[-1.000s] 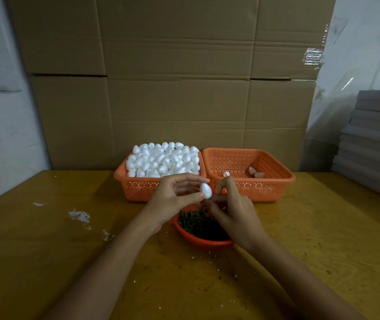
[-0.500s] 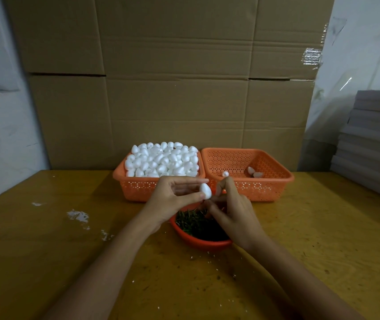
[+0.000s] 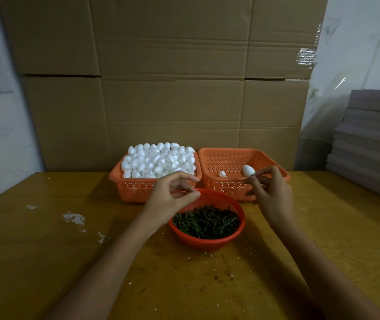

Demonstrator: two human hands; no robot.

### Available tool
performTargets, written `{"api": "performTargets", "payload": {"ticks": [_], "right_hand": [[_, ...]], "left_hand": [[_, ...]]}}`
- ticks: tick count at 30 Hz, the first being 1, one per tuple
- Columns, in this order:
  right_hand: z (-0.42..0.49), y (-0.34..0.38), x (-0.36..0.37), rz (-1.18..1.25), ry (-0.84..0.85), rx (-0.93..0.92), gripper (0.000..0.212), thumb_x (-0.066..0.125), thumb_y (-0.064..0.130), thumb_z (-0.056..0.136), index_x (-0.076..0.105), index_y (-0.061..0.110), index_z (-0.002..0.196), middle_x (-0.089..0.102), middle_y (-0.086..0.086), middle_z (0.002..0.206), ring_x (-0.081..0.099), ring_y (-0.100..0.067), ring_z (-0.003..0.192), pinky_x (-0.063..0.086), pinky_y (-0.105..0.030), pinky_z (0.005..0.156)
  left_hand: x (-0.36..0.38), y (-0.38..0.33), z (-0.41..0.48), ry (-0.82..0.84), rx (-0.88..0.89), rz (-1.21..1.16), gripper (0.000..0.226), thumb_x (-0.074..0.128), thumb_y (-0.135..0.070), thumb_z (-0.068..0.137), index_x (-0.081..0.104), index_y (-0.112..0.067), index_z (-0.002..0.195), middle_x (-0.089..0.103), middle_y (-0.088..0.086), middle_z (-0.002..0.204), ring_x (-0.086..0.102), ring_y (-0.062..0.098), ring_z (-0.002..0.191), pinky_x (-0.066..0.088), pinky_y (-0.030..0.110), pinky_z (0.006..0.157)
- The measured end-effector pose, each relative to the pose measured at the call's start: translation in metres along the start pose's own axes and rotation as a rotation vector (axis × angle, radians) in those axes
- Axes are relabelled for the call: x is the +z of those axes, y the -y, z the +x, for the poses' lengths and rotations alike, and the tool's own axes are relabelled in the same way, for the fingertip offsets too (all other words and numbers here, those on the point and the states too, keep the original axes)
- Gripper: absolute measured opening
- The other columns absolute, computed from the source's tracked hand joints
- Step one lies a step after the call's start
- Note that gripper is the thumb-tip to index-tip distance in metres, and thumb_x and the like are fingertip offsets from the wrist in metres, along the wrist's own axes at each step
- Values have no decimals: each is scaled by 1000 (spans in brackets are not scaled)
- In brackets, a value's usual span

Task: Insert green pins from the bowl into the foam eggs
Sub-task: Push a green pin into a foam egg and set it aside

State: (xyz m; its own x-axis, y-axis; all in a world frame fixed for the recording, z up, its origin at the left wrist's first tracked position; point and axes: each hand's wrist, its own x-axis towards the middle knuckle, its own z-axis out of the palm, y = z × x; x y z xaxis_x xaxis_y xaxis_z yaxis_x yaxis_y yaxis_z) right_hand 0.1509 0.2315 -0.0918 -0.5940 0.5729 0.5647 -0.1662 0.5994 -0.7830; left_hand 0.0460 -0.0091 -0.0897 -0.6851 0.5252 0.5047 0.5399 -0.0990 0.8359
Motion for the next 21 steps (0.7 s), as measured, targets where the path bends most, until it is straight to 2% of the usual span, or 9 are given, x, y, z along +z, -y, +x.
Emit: {"api": "performTargets", "payload": {"ticks": [2, 7, 10, 16, 18, 21], "right_hand": [[5, -9, -6, 6, -57, 64, 14, 68, 26, 100, 56, 18, 104, 79, 1, 99, 76, -11, 65, 63, -45, 61], [10, -17, -6, 102, -99, 164, 17, 70, 32, 98, 59, 20, 103, 78, -1, 94, 76, -11, 68, 62, -40, 61], [13, -15, -4, 123, -116, 176, 21, 72, 35, 96, 61, 20, 105, 77, 2, 91, 76, -8, 72, 64, -41, 64], [14, -17, 1, 74, -34, 164, 31, 71, 36, 98, 57, 20, 121, 74, -7, 115, 76, -16, 89, 66, -46, 73], [13, -14, 1, 48, -21, 139, 38, 71, 35, 98, 54, 23, 130, 74, -8, 117, 76, -15, 89, 66, -46, 74], [11, -8, 1, -54, -79, 36, 41, 66, 30, 101, 48, 24, 138, 73, 5, 95, 76, -14, 77, 65, -44, 69]], "left_hand": [[1, 2, -1, 28, -14, 25, 25, 84, -8, 88, 76, -19, 108, 76, 6, 92, 75, 15, 95, 58, 23, 86], [2, 7, -1, 77, -34, 98, 17, 82, -21, 90, 75, -25, 105, 78, 4, 93, 76, 18, 93, 61, 39, 91], [2, 6, 0, 77, -39, 88, 18, 78, -32, 87, 75, -27, 104, 79, 3, 91, 77, 17, 92, 61, 41, 92], [0, 8, 0, 96, -44, 70, 17, 76, -34, 88, 75, -28, 104, 79, 2, 90, 77, 16, 91, 61, 38, 90], [0, 8, 0, 98, -48, 70, 18, 76, -33, 88, 75, -26, 105, 79, 3, 90, 77, 17, 91, 61, 40, 91], [0, 8, 0, 103, -44, 71, 17, 75, -32, 89, 75, -25, 105, 79, 3, 89, 77, 17, 91, 60, 40, 92]]}}
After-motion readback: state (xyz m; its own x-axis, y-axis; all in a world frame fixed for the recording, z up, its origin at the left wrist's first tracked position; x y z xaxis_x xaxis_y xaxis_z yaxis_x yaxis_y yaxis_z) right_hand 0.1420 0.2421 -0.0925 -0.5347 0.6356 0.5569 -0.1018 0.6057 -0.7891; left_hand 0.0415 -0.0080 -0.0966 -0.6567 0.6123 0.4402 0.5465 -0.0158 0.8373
